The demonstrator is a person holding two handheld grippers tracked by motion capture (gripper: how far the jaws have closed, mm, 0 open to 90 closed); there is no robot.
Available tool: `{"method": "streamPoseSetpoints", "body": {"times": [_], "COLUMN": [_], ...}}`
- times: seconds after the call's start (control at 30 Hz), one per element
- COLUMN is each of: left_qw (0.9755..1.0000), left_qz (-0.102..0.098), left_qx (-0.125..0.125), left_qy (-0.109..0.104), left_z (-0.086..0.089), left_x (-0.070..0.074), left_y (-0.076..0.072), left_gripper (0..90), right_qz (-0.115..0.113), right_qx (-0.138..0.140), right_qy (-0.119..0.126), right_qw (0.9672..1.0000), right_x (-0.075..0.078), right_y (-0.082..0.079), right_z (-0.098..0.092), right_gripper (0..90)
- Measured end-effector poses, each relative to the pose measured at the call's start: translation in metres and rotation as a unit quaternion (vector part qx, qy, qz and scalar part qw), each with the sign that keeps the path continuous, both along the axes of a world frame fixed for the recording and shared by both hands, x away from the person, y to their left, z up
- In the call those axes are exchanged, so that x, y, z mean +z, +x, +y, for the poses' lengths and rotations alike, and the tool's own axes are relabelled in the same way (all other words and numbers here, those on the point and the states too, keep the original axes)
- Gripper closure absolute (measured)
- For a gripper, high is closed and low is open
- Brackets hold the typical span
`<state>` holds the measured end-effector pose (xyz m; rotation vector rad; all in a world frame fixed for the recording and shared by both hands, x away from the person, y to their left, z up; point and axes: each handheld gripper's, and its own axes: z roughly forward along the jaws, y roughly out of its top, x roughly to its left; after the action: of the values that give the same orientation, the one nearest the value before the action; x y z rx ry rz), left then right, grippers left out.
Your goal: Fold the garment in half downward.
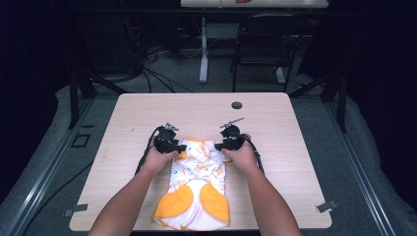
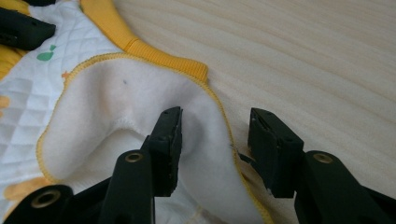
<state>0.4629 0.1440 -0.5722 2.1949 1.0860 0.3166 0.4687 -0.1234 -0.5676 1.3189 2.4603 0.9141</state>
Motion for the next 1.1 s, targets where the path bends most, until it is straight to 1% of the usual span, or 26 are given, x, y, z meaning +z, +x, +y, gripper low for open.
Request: {"method": "streamPoseSetpoints", "body": {"times": [0.03, 0.07, 0.1, 0.17, 0.2, 0.27, 0.33, 0.4, 0.43, 0.47, 0.5, 0.53, 0.57, 0.63, 0.67, 0.7, 0.73, 0.77, 0.8, 0.83, 0.87, 0.93, 0.97, 1.0, 1.03, 1.1], "left_qw": [1.0, 1.0, 0.9999, 0.9998, 0.9998, 0.9997, 0.9996, 0.9994, 0.9993, 0.9993, 0.9993, 0.9994, 0.9995, 0.9996, 0.9997, 0.9997, 0.9997, 0.9996, 0.9996, 0.9996, 0.9994, 0.999, 0.9988, 0.9982, 0.998, 0.9973], "left_qz": [-0.001, 0.0, 0.005, 0.011, 0.013, 0.016, 0.022, 0.03, 0.034, 0.035, 0.034, 0.032, 0.029, 0.019, 0.015, 0.009, 0.005, 0.0, -0.007, -0.013, -0.021, -0.031, -0.04, -0.05, -0.055, -0.065], "left_qx": [-0.004, -0.008, -0.012, -0.017, -0.016, -0.019, -0.017, -0.014, -0.014, -0.011, -0.013, -0.012, -0.012, -0.011, -0.01, -0.012, -0.009, -0.01, -0.011, -0.011, -0.008, -0.009, -0.01, -0.009, -0.01, -0.01], "left_qy": [0.0, 0.001, -0.001, -0.002, -0.002, -0.002, -0.004, -0.004, -0.003, -0.004, -0.002, -0.005, -0.008, -0.016, -0.019, -0.018, -0.023, -0.025, -0.025, -0.025, -0.027, -0.03, -0.029, -0.031, -0.032, -0.033], "left_z": [-0.001, -0.001, -0.001, -0.002, -0.002, -0.003, -0.003, -0.003, -0.002, -0.002, -0.001, 0.0, 0.001, 0.005, 0.006, 0.006, 0.007, 0.008, 0.008, 0.009, 0.009, 0.011, 0.011, 0.012, 0.013, 0.015], "left_x": [0.0, 0.0, 0.001, 0.002, 0.002, 0.002, 0.003, 0.004, 0.006, 0.007, 0.008, 0.01, 0.013, 0.021, 0.025, 0.028, 0.033, 0.037, 0.043, 0.046, 0.05, 0.059, 0.066, 0.07, 0.074, 0.085], "left_y": [-0.001, -0.001, -0.001, -0.001, -0.001, -0.001, -0.001, 0.0, 0.0, 0.0, 0.0, 0.0, -0.001, -0.001, -0.001, -0.001, -0.002, -0.002, -0.002, -0.002, -0.002, -0.002, -0.003, -0.003, -0.003, -0.003], "left_gripper": [58.0, 61.5, 66.2, 72.0, 75.6, 79.2, 82.1, 83.2, 83.6, 83.9, 84.0, 84.1, 84.1, 84.2, 84.2, 84.1, 84.1, 84.1, 84.1, 84.1, 84.1, 84.1, 84.1, 84.1, 84.1, 84.1], "right_qz": [-0.003, -0.004, -0.002, 0.006, 0.01, 0.017, 0.016, 0.014, 0.013, 0.01, 0.006, -0.002, -0.002, -0.019, -0.028, -0.036, -0.042, -0.053, -0.062, -0.071, -0.074, -0.085, -0.092, -0.098, -0.106, -0.116], "right_qx": [0.002, 0.006, 0.009, 0.014, 0.016, 0.019, 0.019, 0.023, 0.025, 0.029, 0.03, 0.039, 0.039, 0.045, 0.053, 0.054, 0.052, 0.06, 0.058, 0.064, 0.064, 0.07, 0.073, 0.071, 0.073, 0.074], "right_qy": [0.0, -0.007, -0.008, -0.003, -0.002, 0.005, 0.002, -0.013, -0.015, -0.018, -0.016, -0.021, -0.021, -0.027, -0.033, -0.031, -0.03, -0.037, -0.036, -0.042, -0.041, -0.051, -0.058, -0.051, -0.055, -0.052], "right_qw": [1.0, 0.9999, 0.9999, 0.9999, 0.9998, 0.9997, 0.9997, 0.9995, 0.9995, 0.9994, 0.9994, 0.999, 0.999, 0.9984, 0.9977, 0.9974, 0.9973, 0.9961, 0.9957, 0.9946, 0.9944, 0.9926, 0.9914, 0.9913, 0.9902, 0.9892], "right_x": [0.0, 0.0, 0.001, 0.001, 0.001, 0.001, 0.002, 0.004, 0.005, 0.007, 0.008, 0.014, 0.014, 0.022, 0.028, 0.033, 0.036, 0.041, 0.046, 0.053, 0.057, 0.066, 0.071, 0.076, 0.081, 0.09], "right_y": [0.0, -0.001, -0.002, -0.002, -0.003, -0.003, -0.004, -0.004, -0.004, -0.004, -0.004, -0.005, -0.005, -0.006, -0.006, -0.007, -0.007, -0.007, -0.008, -0.008, -0.008, -0.009, -0.01, -0.01, -0.01, -0.01], "right_z": [0.001, 0.003, 0.005, 0.007, 0.007, 0.007, 0.009, 0.011, 0.012, 0.013, 0.013, 0.013, 0.013, 0.013, 0.014, 0.014, 0.014, 0.014, 0.015, 0.016, 0.016, 0.018, 0.018, 0.019, 0.019, 0.02], "right_gripper": [59.1, 63.5, 69.3, 77.2, 79.6, 83.6, 86.0, 86.7, 86.9, 87.0, 87.1, 87.1, 87.1, 87.1, 87.1, 87.1, 87.1, 87.1, 87.1, 87.1, 87.1, 87.1, 87.1, 87.1, 87.1, 87.1]}}
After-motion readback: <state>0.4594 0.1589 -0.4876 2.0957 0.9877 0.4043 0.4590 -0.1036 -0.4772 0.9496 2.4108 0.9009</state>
